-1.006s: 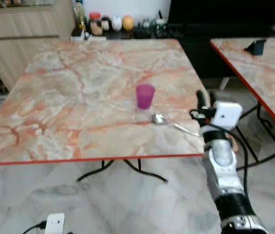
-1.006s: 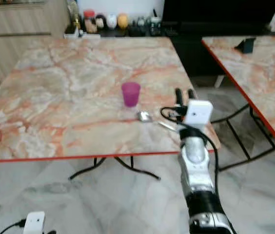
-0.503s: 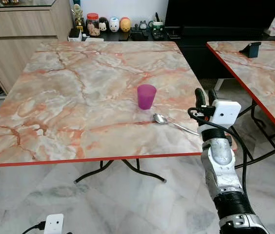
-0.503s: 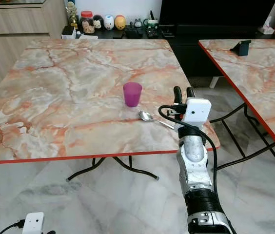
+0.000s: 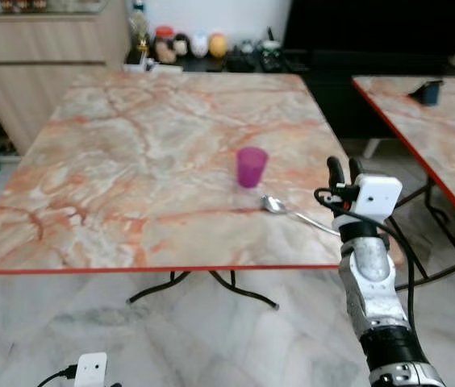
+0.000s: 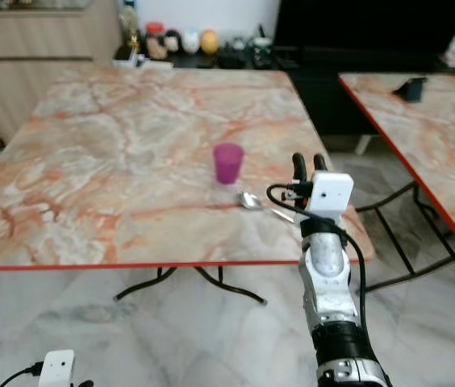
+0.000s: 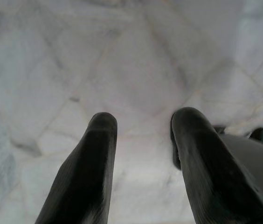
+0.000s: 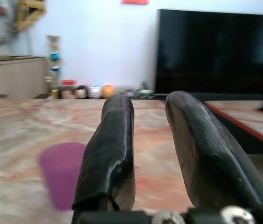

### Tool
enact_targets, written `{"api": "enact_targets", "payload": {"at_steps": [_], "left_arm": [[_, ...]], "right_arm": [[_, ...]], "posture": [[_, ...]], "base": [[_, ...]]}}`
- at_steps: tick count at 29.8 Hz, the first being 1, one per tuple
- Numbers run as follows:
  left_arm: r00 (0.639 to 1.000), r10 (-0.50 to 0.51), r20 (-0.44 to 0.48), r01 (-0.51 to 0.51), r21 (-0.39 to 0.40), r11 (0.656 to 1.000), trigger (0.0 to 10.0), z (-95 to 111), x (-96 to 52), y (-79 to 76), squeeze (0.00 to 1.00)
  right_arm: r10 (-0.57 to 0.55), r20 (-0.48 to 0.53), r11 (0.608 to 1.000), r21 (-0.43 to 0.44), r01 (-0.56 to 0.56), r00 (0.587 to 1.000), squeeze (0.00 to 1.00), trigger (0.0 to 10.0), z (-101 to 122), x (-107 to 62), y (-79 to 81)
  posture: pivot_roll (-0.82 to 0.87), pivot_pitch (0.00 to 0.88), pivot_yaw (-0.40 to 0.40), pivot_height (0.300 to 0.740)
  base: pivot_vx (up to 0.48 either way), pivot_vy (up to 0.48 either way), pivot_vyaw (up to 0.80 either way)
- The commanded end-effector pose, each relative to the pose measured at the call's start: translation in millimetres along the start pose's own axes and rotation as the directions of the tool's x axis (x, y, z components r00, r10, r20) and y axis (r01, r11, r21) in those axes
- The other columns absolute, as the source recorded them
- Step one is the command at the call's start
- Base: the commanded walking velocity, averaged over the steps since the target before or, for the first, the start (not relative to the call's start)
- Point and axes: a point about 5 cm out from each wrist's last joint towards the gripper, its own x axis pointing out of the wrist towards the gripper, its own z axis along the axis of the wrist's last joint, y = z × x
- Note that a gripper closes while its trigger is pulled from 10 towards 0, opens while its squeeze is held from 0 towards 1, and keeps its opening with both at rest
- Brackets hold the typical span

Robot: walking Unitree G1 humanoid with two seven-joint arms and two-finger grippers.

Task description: Setting the table

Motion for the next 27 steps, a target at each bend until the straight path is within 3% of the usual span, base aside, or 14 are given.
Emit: {"api": "enact_targets", "payload": {"at_steps": [1, 8, 14, 23, 24, 25, 27], "left_arm": [[1.000, -0.010, 0.004, 0.010, -0.002, 1.000, 10.0, 4, 1.2, -3.9, 0.00], [1.000, -0.010, 0.006, 0.010, -0.004, 1.000, 10.0, 4, 1.3, -4.4, 0.00], [1.000, -0.008, 0.008, 0.008, 0.003, 1.000, 10.0, 5, 1.4, -4.5, 0.00], [1.000, -0.011, 0.004, 0.011, 0.004, 1.000, 10.0, 5, 1.6, -5.0, 0.00], [1.000, -0.013, 0.003, 0.013, 0.006, 1.000, 10.0, 5, 1.6, -5.0, 0.00], [1.000, -0.015, 0.002, 0.015, 0.008, 1.000, 10.0, 5, 1.6, -5.1, 0.00], [1.000, -0.018, 0.002, 0.018, 0.011, 1.000, 10.0, 5, 1.6, -5.1, 0.00]], "right_arm": [[-0.020, 0.001, 1.000, 0.000, 0.020, 1.000, 0.00, 10.0, 2, -0.4, -6.6], [-0.012, 0.001, 1.000, 0.003, 0.012, 1.000, 0.00, 10.0, 3, 0.5, -4.2], [-0.005, -0.009, 1.000, -0.005, 0.005, 1.000, 0.00, 10.0, 2, -2.5, -6.5], [0.073, -0.092, 0.991, -0.102, -0.083, 0.993, 0.00, 10.0, -2, -20.4, -45.8], [0.105, -0.108, 0.987, -0.112, -0.117, 0.989, 0.82, 10.0, -2, -22.5, -50.0], [0.154, -0.134, 0.979, -0.113, -0.170, 0.979, 1.00, 10.0, -3, -25.3, -53.5], [0.215, -0.170, 0.963, -0.126, -0.238, 0.962, 1.00, 10.0, -4, -28.1, -56.2]], "posture": [[-0.03, 0.000, -0.029, 0.740], [-0.03, 0.000, -0.033, 0.740], [-0.03, 0.000, -0.034, 0.740], [-0.05, 0.000, -0.028, 0.740], [-0.05, 0.000, -0.028, 0.740], [-0.06, 0.000, -0.024, 0.740], [-0.06, 0.000, -0.024, 0.740]], "base": [[0.296, 0.000, 0.00], [0.297, 0.000, 0.00], [0.000, 0.000, 0.00], [0.000, 0.000, 0.00], [0.000, 0.000, 0.00], [0.000, 0.000, 0.00], [0.000, 0.000, 0.00]]}}
